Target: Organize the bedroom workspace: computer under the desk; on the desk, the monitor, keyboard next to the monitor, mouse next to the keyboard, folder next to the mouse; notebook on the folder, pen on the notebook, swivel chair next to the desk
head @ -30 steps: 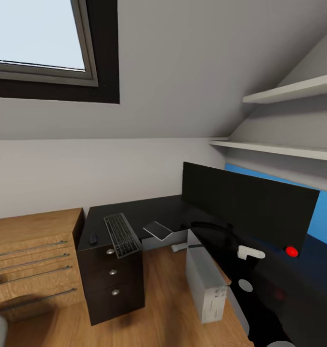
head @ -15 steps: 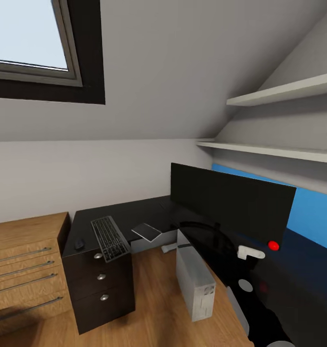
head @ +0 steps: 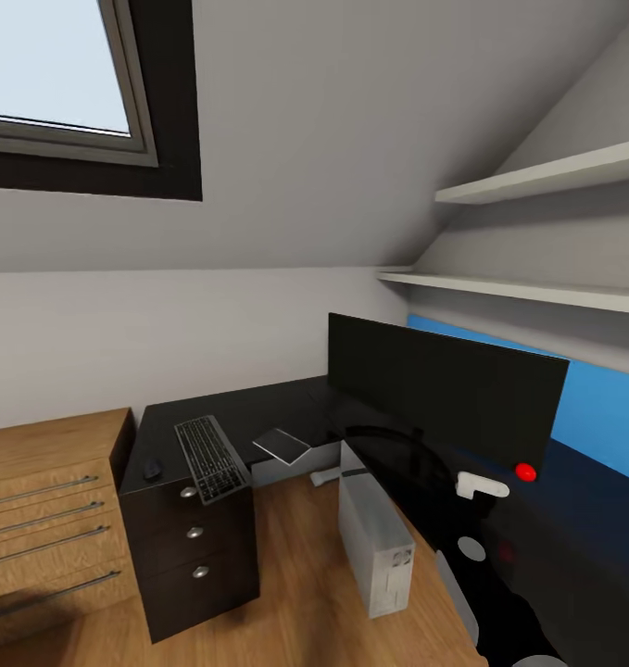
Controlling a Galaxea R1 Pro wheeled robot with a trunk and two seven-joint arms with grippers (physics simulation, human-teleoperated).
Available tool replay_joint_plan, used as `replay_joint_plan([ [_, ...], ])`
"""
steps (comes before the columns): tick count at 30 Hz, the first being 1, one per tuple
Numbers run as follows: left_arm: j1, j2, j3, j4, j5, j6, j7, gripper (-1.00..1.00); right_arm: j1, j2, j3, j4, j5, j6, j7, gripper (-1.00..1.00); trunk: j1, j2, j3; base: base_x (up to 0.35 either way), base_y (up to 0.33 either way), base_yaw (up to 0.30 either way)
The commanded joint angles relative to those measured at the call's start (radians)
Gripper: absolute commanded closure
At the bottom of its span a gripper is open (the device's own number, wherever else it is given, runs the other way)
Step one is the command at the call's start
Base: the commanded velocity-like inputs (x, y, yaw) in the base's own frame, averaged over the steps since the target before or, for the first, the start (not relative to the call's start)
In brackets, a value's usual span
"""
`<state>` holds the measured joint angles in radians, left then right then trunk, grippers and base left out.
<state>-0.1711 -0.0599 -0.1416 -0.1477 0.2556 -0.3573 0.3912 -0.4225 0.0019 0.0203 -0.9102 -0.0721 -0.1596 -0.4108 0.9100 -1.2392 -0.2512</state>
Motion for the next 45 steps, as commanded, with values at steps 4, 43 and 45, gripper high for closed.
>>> replay_joint_plan([
  [4,-0.001,0.000,-0.009,0.000,0.008,-0.003,0.005,-1.00,-0.001,-0.001,0.002,0.001,-0.008,-0.006,-0.003,-1.00,0.000,-0.001,-0.001,0.000,0.000,-0.118],
  [43,-0.001,0.000,-0.009,0.000,0.008,-0.003,0.004,-1.00,-0.001,-0.002,0.002,0.002,-0.008,-0.006,-0.003,-1.00,0.000,-0.001,0.015,0.000,0.000,-0.244],
  [45,-0.001,0.000,-0.009,0.000,0.008,-0.003,0.004,-1.00,-0.001,-0.002,0.002,0.002,-0.008,-0.006,-0.003,-1.00,0.000,-0.001,0.015,0.000,0.000,-0.261],
])
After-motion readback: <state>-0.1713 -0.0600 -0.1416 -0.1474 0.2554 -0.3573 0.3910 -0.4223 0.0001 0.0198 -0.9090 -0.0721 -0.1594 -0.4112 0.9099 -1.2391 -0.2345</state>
